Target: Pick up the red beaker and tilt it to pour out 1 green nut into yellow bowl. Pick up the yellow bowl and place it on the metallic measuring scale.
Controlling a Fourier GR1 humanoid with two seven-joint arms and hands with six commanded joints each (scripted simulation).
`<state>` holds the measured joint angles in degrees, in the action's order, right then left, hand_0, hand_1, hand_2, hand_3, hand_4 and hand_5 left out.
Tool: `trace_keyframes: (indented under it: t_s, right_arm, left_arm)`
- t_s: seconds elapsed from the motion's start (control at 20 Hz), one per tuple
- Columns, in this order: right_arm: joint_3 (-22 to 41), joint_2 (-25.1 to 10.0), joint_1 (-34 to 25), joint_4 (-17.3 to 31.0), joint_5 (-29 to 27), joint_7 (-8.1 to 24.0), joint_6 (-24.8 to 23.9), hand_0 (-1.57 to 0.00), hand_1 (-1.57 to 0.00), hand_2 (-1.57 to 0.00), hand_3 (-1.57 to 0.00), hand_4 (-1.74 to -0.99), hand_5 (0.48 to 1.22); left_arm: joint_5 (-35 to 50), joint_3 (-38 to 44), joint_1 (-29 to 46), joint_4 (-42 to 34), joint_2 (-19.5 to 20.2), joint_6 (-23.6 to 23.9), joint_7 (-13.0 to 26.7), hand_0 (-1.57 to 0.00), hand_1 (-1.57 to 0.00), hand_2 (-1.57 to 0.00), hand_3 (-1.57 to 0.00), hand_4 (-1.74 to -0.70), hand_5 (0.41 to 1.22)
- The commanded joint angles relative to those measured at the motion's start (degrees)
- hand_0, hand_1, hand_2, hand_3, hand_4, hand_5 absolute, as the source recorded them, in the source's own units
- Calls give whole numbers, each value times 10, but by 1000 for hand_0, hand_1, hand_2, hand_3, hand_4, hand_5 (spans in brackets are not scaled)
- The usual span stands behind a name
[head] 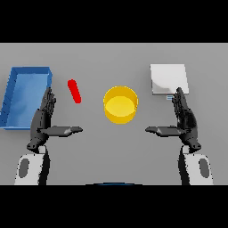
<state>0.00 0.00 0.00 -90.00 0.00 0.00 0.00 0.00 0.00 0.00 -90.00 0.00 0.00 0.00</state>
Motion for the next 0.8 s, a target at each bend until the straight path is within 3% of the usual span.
trace_keyframes:
  t_s: [0.0,0.25,0.3,0.35,0.55,0.75]
  right_arm:
    - [0,1,-1,1,0,1,-1,1,1,1,1,-1245,681]
    - [1,3,-10,8,5,4,-4,1,1,1,1,-1245,681]
    - [27,-19,8,-14,63,-41,-16,1,1,1,1,-1245,681]
    - [48,-28,27,-31,104,-61,-24,1,1,1,1,-1242,678]
    - [76,-37,56,-68,159,-57,-39,1,1,1,1,-1235,678]
    - [75,-38,53,-76,144,-43,-26,1,1,1,1,-1254,682]
  left_arm:
    - [0,1,-2,1,0,1,2,1,1,1,1,-1204,652]
    - [2,7,-26,21,2,2,9,1,1,1,1,-1204,652]
    - [-26,-11,-10,1,18,1,3,1,1,1,1,-1204,652]
    - [-46,-29,4,-23,23,0,3,1,1,1,1,-1207,649]
    - [-68,-49,26,-61,39,-6,29,1,1,1,1,-1224,660]
    - [-81,-61,12,-46,39,-12,39,1,1,1,1,-1254,679]
